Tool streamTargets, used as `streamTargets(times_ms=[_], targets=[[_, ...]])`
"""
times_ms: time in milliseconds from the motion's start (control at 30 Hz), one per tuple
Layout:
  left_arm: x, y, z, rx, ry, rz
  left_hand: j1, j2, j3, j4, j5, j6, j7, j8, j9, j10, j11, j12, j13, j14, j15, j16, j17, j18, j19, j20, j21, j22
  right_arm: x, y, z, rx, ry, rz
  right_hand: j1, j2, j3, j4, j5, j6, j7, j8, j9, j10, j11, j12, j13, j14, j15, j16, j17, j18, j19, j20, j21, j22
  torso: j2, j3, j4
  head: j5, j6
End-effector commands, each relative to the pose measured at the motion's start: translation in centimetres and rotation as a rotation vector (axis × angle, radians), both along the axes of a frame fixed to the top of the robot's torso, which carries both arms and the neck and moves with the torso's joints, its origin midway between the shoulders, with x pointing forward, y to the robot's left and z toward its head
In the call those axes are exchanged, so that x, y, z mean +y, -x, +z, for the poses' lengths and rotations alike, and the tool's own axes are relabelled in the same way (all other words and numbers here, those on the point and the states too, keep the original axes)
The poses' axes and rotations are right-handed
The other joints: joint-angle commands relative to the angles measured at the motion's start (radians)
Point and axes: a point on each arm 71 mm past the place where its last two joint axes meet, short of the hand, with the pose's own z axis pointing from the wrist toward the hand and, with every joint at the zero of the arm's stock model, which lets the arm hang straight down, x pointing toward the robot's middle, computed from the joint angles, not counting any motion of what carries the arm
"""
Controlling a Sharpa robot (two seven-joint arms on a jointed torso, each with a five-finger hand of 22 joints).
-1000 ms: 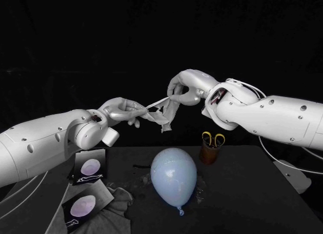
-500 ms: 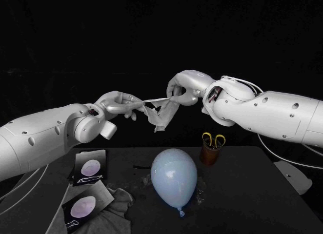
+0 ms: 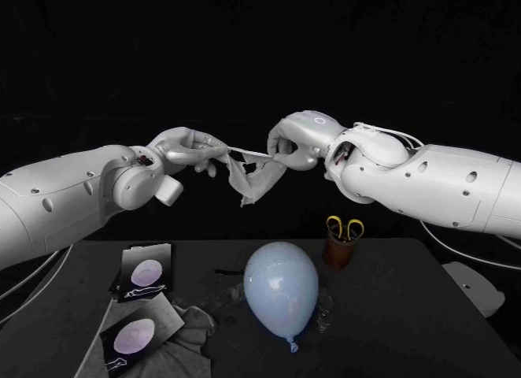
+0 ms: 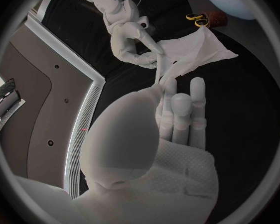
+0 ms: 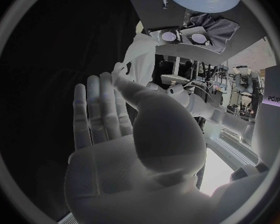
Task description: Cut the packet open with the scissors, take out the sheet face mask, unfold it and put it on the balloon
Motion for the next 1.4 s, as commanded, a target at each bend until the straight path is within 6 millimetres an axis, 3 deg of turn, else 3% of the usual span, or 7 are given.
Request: streamTargets(times_ms=[33,200,400,500,767,1100,1400], targets=[[0.0,-0.1,0.0,0.015,-0.038,-0.051,-0.004,-0.008,0.009,-0.003,0.003,-0.003,-0.005,0.001,0.19,0.023,-0.006,-0.002,0.005,0.017,-0.004,0.008,0.015,0.016,0.01,-0.003,0.007,0.002,-0.3,0.0,0.6,-0.075,0.011,-0.017,0.007,0.001,-0.001,0.007,0.003,0.006,0.0,0.003,0.001,0.034,-0.032,0.0,-0.001,0.009,-0.001,-0.006,-0.002,0.015,-0.007,-0.003,0.003,0.002,-0.001,-0.0004,-0.0008,-0.002,0.0],[0.3,-0.3,0.0,0.017,-0.055,-0.06,0.021,-0.035,0.011,-0.046,0.003,0.001,-0.008,0.004,0.202,0.058,-0.016,0.001,0.015,0.05,-0.015,0.022,0.069,0.016,0.022,-0.012,0.018,0.008,-0.2,-0.2,0.9,-0.096,0.014,-0.015,0.007,0.001,-0.002,0.008,0.003,0.006,-0.001,0.003,0.001,0.034,-0.032,-0.001,-0.001,0.01,-0.001,-0.007,-0.002,0.015,-0.008,-0.003,0.003,0.002,0.001,0.0002,0.0011,-0.002,0.005],[0.4,-0.1,-0.1,0.013,-0.078,-0.082,0.051,-0.056,0.014,-0.109,0.003,0.013,0.01,-0.015,0.199,0.04,-0.005,-0.016,0.02,0.052,-0.009,0.021,0.082,0.015,0.02,-0.025,0.046,0.028,-0.4,-0.5,1.1,-0.109,0.013,-0.017,0.007,0.0,-0.002,0.008,0.003,0.006,-0.001,0.002,0.0,0.035,-0.032,-0.001,-0.001,0.01,-0.001,-0.007,-0.002,0.015,-0.008,-0.003,0.004,0.003,0.001,-0.0001,0.0019,-0.003,0.006],[0.6,-0.2,0.0,-0.004,-0.076,-0.066,0.05,-0.057,0.018,-0.126,0.003,0.018,0.013,-0.034,0.191,0.041,-0.002,-0.016,0.029,0.058,-0.007,0.025,0.098,0.014,0.014,-0.025,0.062,0.041,-0.5,-0.5,1.0,-0.102,0.017,-0.015,0.008,-0.001,-0.002,0.009,0.003,0.006,-0.001,0.002,0.0,0.036,-0.032,-0.002,0.0,0.011,-0.002,-0.008,-0.003,0.015,-0.008,-0.004,0.005,0.004,0.0,-0.0008,-0.0011,0.0,0.008],[1.1,-0.3,0.3,-0.043,-0.06,-0.019,0.051,-0.059,0.033,-0.176,0.003,-0.035,0.037,-0.113,0.156,0.017,0.017,-0.02,0.057,0.069,0.007,0.04,0.155,0.013,-0.014,-0.015,0.098,0.071,-0.6,-0.5,0.8,-0.075,0.034,-0.008,0.007,-0.002,-0.002,0.012,0.003,0.006,-0.001,0.001,-0.001,0.036,-0.032,-0.003,0.0,0.012,-0.002,-0.01,-0.003,0.015,-0.01,-0.004,0.005,0.005,0.001,0.0006,0.0002,0.004,0.01],[1.1,-0.2,0.6,-0.1,-0.057,0.015,0.05,-0.054,0.053,-0.238,0.002,-0.041,0.052,-0.141,0.134,-0.014,0.034,-0.011,0.098,0.059,0.023,0.052,0.195,0.015,-0.056,-0.001,0.145,0.109,-0.6,-0.5,0.7,-0.07,0.035,-0.009,0.008,-0.003,-0.002,0.015,0.003,0.006,0.0,0.0,-0.002,0.036,-0.032,-0.004,0.0,0.014,-0.002,-0.012,-0.004,0.015,-0.009,-0.004,0.007,0.007,0.002,-0.0001,-0.0013,0.001,0.006],[1.2,-0.6,2.2,-0.251,-0.028,0.118,0.038,-0.053,0.07,-0.262,0.003,-0.035,0.052,-0.147,0.126,-0.015,0.034,0.001,0.119,0.051,0.023,0.052,0.186,0.017,-0.065,0.002,0.169,0.126,-0.7,-0.2,0.7,-0.079,0.021,-0.018,0.01,-0.01,-0.003,0.028,0.003,0.009,-0.001,-0.002,-0.004,0.043,-0.034,-0.009,0.004,0.024,-0.004,-0.018,-0.006,0.016,0.0,-0.007,0.017,0.016,0.001,0.0004,0.0001,-0.003,0.001]])
